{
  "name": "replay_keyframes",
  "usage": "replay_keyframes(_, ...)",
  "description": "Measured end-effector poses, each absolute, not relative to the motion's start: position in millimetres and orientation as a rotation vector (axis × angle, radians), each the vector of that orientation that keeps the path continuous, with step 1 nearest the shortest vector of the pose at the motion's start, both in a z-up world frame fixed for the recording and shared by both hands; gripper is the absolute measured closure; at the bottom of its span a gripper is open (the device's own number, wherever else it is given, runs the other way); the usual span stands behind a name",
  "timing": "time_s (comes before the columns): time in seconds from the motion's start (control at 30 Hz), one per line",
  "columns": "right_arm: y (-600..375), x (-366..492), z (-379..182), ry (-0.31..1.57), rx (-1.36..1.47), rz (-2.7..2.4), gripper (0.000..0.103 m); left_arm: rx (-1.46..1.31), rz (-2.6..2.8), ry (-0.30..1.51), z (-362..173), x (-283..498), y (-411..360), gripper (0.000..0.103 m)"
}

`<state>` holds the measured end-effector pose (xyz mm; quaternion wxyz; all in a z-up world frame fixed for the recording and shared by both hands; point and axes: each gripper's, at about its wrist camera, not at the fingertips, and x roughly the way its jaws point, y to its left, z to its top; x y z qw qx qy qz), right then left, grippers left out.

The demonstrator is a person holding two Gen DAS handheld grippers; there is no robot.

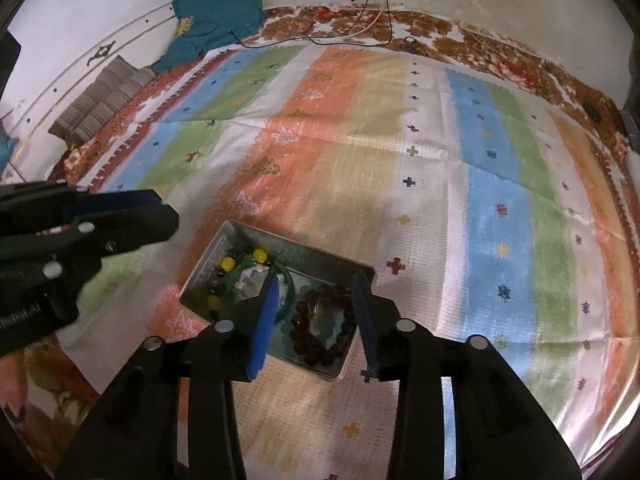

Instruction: Organize jewelry

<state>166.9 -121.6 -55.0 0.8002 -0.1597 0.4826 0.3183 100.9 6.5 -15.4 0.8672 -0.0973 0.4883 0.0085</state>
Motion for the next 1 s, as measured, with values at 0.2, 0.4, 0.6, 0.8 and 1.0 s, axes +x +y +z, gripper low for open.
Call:
replay_keyframes(0.2, -131, 157, -48, 1.027, -0.33, 0.68, 0.054, -0.235, 0.021, 1.0, -12, 84, 11, 0.068)
replay_keyframes(0.4, -143, 149, -38, 1.015, -0.295, 0.674, 0.046, -0.248, 0.016, 0.982, -9, 65, 12, 0.059)
replay_keyframes(0.6, -153, 139, -27, 0.981, -0.284, 0.662, 0.033, -0.243, 0.004, 0.966, -6, 52, 10, 0.044)
replay_keyframes(0.8, -162, 130, -23, 0.965, -0.288, 0.652, 0.028, -0.245, -0.008, 0.947, -5, 38, 7, 0.031)
replay_keyframes(1.0, -170, 120, -19, 0.968, -0.272, 0.673, 0.018, -0.232, -0.007, 0.931, -3, 27, 4, 0.02)
